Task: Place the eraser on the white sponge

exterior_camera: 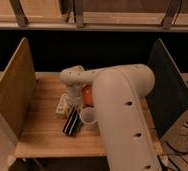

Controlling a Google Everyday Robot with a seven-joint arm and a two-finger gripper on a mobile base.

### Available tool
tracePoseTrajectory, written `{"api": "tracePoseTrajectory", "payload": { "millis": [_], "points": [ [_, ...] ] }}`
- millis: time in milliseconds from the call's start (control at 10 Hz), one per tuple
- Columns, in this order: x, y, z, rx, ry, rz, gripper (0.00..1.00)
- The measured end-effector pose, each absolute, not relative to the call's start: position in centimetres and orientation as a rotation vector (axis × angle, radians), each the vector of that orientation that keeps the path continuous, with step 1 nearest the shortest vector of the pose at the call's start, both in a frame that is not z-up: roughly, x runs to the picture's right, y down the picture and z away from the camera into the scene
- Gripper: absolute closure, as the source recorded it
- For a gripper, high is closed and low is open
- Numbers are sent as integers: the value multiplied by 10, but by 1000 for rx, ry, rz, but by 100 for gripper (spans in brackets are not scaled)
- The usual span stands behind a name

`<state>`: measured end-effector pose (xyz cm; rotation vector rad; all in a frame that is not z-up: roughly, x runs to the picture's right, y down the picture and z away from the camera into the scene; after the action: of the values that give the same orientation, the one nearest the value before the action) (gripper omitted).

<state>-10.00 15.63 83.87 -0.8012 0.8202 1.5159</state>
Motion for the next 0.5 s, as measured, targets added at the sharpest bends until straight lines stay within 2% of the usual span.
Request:
{"api": "tracePoseTrajectory", "payload": {
  "millis": [200,500],
  "points": [
    [-99,144,836,-779,801,1517,20],
    [-100,100,822,-670,730,1498,20]
  ]
}}
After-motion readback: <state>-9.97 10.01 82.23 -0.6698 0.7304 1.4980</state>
